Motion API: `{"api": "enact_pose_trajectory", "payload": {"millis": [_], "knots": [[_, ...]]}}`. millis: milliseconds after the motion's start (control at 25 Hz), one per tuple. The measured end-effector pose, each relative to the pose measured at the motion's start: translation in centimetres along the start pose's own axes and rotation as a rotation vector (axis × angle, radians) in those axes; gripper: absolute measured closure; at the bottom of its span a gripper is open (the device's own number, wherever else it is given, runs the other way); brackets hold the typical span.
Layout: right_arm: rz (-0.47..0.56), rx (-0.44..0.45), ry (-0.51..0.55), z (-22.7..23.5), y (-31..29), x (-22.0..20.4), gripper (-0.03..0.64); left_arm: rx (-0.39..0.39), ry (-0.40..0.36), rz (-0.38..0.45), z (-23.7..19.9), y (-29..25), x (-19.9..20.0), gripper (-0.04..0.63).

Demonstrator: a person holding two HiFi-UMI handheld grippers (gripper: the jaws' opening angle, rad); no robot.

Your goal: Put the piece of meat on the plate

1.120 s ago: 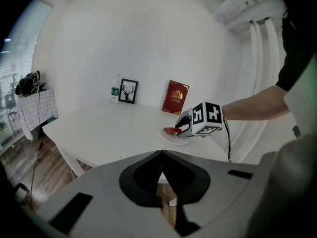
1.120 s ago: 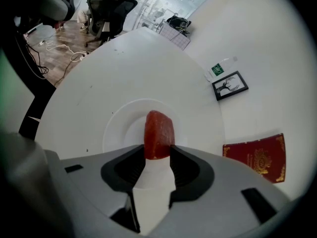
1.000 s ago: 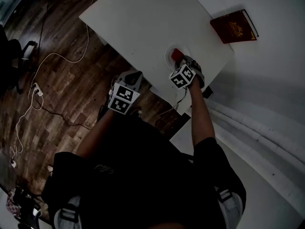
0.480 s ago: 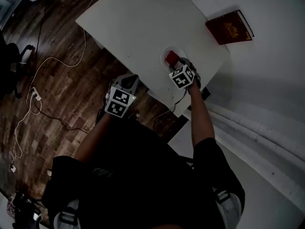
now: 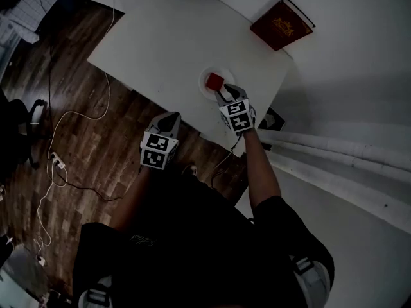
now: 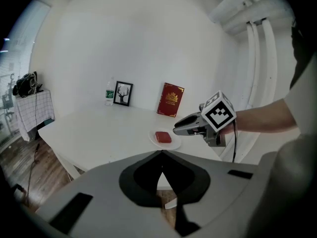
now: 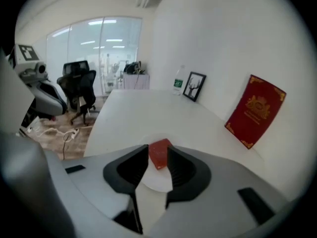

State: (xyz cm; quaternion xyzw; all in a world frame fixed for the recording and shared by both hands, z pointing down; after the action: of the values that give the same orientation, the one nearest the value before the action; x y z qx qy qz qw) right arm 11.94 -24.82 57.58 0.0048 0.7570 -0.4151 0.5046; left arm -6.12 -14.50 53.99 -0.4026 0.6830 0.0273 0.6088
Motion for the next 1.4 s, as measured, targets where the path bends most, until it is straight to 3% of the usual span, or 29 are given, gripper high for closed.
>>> {"api": "enact_pose_trajectory", "payload": {"millis": [80, 120, 280, 480, 640, 800, 1080, 1400], "knots": [[0.102, -0.054, -0.083, 0.0, 1.5, 0.6, 0.559, -0.005, -0.005, 0.013, 0.3, -0.6, 0.5, 0.592], [0.15, -0.081, -0.125, -0.1, 2.5, 0.8, 0.573, -0.008, -0.017, 0.021, 0.6, -0.7, 0.9, 0.592], [0.308, -0.174, -0.24, -0.8, 8.3, 1.8, 0.591, 0.0, -0.076, 0.101, 2.8, -0.7, 3.2, 0.592], [0.462, -0.319, -0.283, -2.4, 15.5, 1.9, 0.594, -0.031, -0.13, 0.213, 6.5, -0.5, 6.0, 0.592], [0.534, -0.411, -0.295, -4.1, 20.5, 1.7, 0.595, -0.071, -0.155, 0.273, 10.4, -0.1, 7.2, 0.592], [0.545, -0.462, -0.24, -4.7, 24.8, 0.9, 0.595, -0.126, -0.164, 0.299, 14.9, 0.3, 7.4, 0.592], [0.587, -0.473, -0.208, -4.6, 29.6, -0.9, 0.595, -0.16, -0.192, 0.355, 21.1, 1.1, 7.3, 0.592], [0.644, -0.459, -0.207, -5.0, 31.5, -0.2, 0.595, -0.179, -0.243, 0.361, 23.8, 1.9, 7.5, 0.592]]}}
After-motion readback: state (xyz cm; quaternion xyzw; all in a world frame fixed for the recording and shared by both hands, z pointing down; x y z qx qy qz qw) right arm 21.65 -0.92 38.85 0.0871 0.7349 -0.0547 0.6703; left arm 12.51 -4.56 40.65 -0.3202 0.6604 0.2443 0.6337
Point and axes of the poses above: the fingertips, and each gripper's own axes: y backward along the fingers, z to its right, x out of its top, the point moved 4 cm from there along y, backward along the fingers, and after that the axes turned 7 degrees about z, right-handed, at the moved point
